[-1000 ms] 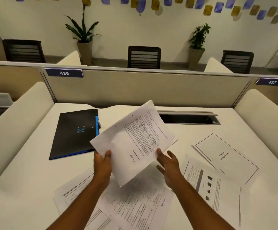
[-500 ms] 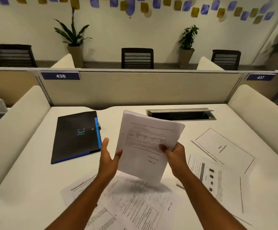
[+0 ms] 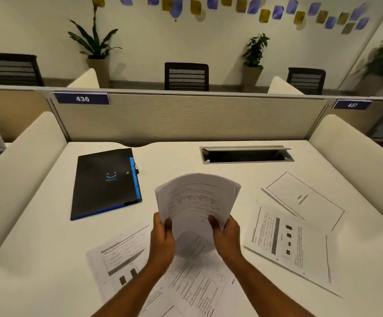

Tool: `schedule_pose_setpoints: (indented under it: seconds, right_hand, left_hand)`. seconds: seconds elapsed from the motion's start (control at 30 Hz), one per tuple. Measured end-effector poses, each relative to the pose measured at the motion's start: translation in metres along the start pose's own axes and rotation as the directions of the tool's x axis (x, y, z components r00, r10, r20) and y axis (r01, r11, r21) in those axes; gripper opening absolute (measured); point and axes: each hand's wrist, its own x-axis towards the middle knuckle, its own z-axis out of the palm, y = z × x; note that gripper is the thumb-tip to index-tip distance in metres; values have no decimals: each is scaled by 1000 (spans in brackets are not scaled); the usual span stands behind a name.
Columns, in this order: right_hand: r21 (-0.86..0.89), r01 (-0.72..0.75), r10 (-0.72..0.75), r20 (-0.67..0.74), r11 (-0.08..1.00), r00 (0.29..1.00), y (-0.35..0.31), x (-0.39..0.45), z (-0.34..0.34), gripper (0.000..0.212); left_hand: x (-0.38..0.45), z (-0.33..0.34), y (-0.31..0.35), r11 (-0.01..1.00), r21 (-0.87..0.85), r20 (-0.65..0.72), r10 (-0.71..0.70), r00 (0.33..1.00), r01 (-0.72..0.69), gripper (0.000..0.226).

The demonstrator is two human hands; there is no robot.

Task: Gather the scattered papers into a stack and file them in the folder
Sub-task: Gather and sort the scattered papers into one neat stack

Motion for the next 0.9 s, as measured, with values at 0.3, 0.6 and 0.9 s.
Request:
schedule_pose_setpoints:
  seconds: [0.3,0.6,0.9]
  right_hand:
    - [-93,-5,3,-20,996,1000,5,7,-6,14]
    - [-435,-65,246,375,898,894,14,48,-76,15]
    - [-555,-128,390,386,822,836,61,36,-103,23]
  left_hand:
    - [3,3,-19,994,74,-55,-79,995,83,23]
    - [-24,-31,-66,842,402,-437,-169,883,360,44]
    - [-81,-2,-116,587,761,-210,-178,961,275,75]
